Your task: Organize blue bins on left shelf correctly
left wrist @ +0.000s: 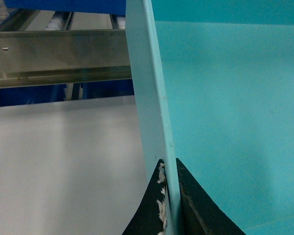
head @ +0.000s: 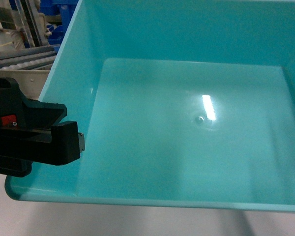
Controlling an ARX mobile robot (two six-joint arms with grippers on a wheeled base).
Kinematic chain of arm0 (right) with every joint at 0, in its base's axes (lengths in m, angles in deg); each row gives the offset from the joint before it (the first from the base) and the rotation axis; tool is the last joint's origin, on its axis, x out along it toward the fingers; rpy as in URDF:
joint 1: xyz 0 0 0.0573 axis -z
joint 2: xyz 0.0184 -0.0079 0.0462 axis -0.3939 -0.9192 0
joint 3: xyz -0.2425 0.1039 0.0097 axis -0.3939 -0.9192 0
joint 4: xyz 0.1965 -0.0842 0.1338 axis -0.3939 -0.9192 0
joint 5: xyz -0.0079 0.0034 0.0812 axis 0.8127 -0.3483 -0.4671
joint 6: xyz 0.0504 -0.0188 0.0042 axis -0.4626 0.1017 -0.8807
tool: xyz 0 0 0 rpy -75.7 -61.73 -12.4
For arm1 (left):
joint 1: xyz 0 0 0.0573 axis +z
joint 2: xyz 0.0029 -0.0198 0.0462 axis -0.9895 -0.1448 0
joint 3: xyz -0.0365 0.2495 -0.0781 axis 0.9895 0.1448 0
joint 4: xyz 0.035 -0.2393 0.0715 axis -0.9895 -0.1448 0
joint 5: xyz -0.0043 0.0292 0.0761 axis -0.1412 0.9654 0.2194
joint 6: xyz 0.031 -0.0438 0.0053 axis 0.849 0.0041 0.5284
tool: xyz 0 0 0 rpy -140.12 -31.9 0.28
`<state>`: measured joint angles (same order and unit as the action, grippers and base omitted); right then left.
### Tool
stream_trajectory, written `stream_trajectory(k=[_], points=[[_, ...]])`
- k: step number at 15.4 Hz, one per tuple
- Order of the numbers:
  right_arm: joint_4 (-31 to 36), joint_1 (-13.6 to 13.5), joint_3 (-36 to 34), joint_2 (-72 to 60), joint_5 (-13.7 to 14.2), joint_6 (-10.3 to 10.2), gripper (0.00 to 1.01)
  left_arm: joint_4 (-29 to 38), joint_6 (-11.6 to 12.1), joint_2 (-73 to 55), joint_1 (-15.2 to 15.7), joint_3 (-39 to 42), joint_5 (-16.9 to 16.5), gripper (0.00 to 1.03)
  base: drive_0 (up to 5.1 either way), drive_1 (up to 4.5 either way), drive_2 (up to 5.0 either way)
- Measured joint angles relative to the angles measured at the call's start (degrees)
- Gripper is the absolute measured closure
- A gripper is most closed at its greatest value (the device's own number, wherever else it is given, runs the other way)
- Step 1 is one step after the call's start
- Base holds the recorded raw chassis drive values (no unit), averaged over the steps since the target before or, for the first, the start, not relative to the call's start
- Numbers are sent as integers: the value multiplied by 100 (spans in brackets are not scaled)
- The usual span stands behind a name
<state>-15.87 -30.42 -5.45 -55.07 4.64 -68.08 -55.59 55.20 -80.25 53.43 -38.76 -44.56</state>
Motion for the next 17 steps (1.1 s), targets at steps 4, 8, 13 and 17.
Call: stream_trajectory(k=[4,8,13,17], points=[[-13,-2,0,-7,0,0,99,-11,2,0,0,0,-2,101,-484,252,252],[-35,-2,2,-7,0,0,99,-17,4,0,0,0,-2,101,-487,194,297],[-15,0,2,-7,0,0,99,-7,4,0,0,0,0,101,-495,137,327],[-15,-2,0,-7,0,2,99,-11,7,0,0,0,0,101,-495,192,287]])
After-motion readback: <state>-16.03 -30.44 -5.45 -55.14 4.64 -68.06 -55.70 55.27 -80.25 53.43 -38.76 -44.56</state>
